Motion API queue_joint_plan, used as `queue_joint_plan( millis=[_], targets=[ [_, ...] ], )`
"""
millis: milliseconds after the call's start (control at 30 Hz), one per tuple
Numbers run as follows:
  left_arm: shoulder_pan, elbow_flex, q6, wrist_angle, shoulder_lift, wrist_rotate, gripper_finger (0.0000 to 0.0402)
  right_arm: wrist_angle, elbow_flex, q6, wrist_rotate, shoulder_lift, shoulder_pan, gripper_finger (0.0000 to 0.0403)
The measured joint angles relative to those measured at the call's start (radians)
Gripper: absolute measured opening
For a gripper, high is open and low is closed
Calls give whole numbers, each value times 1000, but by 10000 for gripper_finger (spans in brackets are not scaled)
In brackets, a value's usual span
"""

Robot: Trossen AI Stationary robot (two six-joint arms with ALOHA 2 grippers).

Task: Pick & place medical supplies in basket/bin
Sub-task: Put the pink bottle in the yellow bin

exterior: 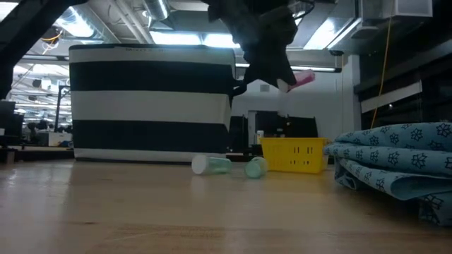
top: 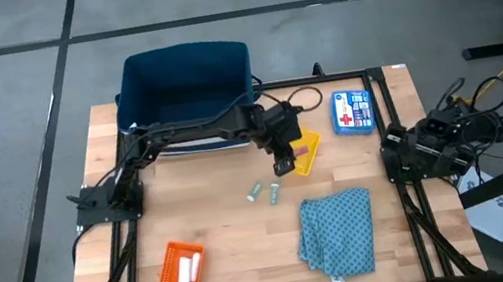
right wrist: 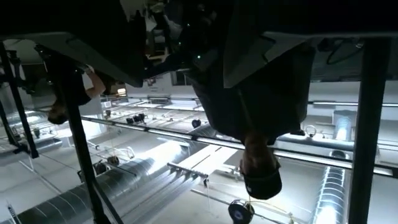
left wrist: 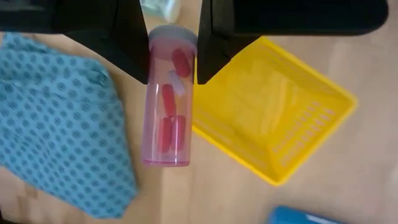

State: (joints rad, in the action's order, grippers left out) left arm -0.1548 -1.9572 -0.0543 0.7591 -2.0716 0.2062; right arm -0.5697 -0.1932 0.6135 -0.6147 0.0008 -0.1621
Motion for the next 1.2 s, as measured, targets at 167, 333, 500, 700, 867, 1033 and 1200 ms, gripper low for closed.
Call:
queue_joint_plan(
  millis=[167, 333, 500, 700, 867, 1033, 1200],
  targets=[
    [-29, 0, 13, -3, 0, -4, 97, 51, 1, -20, -67, -2, 21, 224],
    [-23, 0, 13, 0, -8, -3, 97, 69, 33, -47, -39, -2, 47, 224],
    [3, 0, 12, -21, -8, -3, 97, 90, 151, -46, 101, -1, 79, 224],
    [18, 0, -16, -48, -8, -92, 97, 60, 175, -94, 154, -1, 97, 224],
    [-6, 1, -75, -31, -13, -171, 97, 33, 175, -120, 129, -1, 102, 224],
    [-30, 8, -89, -23, -43, -178, 98, 31, 175, -105, 128, -1, 102, 224],
    [-28, 7, -87, -75, -73, -131, 102, 32, 175, -105, 128, -1, 102, 224]
  ],
)
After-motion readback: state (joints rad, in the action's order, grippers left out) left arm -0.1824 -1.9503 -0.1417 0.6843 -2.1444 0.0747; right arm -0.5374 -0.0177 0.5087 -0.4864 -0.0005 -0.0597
